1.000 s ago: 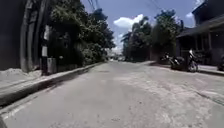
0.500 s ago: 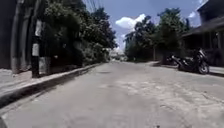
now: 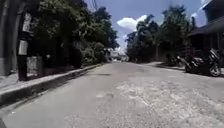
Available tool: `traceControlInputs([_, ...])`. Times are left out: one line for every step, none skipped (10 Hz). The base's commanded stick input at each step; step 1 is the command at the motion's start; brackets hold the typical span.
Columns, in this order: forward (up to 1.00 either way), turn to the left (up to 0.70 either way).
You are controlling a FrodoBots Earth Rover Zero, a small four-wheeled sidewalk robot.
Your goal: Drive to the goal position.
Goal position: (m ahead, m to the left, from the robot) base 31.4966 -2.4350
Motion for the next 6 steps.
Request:
traceControlInputs([1.00,0.04])
traceControlInputs([1.00,0.04])
traceControlInputs([1.00,0.04])
traceControlInputs([1.00,-0.11])
traceControlInputs([1.00,-0.32])
traceControlInputs([1.00,-0.09])
